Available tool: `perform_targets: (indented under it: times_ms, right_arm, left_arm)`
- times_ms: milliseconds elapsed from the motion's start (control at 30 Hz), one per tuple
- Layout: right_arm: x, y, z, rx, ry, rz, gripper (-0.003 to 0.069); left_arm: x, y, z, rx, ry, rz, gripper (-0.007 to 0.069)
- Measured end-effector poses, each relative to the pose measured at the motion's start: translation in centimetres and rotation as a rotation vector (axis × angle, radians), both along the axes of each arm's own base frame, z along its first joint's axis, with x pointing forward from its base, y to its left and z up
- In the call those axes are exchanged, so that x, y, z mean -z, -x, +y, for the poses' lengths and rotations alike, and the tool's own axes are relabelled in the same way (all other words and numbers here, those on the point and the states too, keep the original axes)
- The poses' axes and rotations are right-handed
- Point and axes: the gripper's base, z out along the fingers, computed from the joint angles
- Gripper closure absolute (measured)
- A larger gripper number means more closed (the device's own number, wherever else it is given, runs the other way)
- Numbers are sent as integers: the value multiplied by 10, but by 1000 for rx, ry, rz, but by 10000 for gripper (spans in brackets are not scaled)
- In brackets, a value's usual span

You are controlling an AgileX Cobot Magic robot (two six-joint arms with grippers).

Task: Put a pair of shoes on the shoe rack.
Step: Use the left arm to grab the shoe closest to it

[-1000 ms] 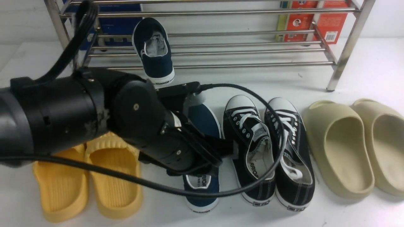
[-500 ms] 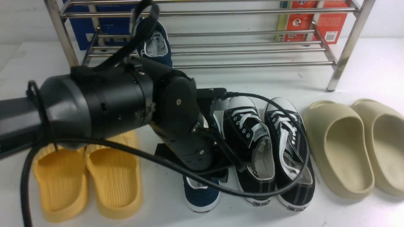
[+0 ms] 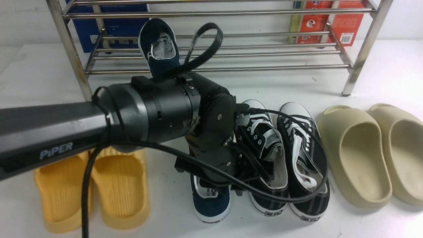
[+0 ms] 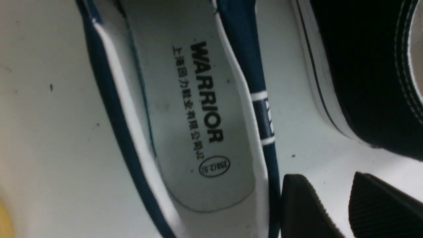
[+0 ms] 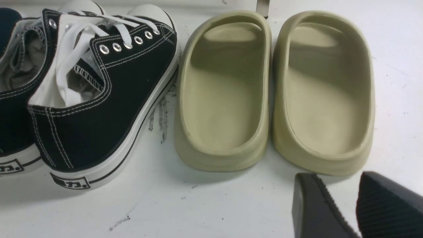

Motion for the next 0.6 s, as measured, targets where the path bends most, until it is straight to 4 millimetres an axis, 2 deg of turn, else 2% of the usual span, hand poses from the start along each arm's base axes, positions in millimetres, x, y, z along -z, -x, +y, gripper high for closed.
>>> perform_targets:
  times_ms: [167, 400, 600]
  right_arm:
    - [0, 0, 0, 0, 0, 0, 419]
    - [0, 0, 0, 0, 0, 0, 419]
    - [0, 0, 0, 0, 0, 0, 419]
  left_arm:
    - [5, -2, -1, 0, -5, 1, 379]
    - [-12, 2, 10, 34, -61, -52, 379]
    - [-9, -1, 13, 49, -117, -74, 379]
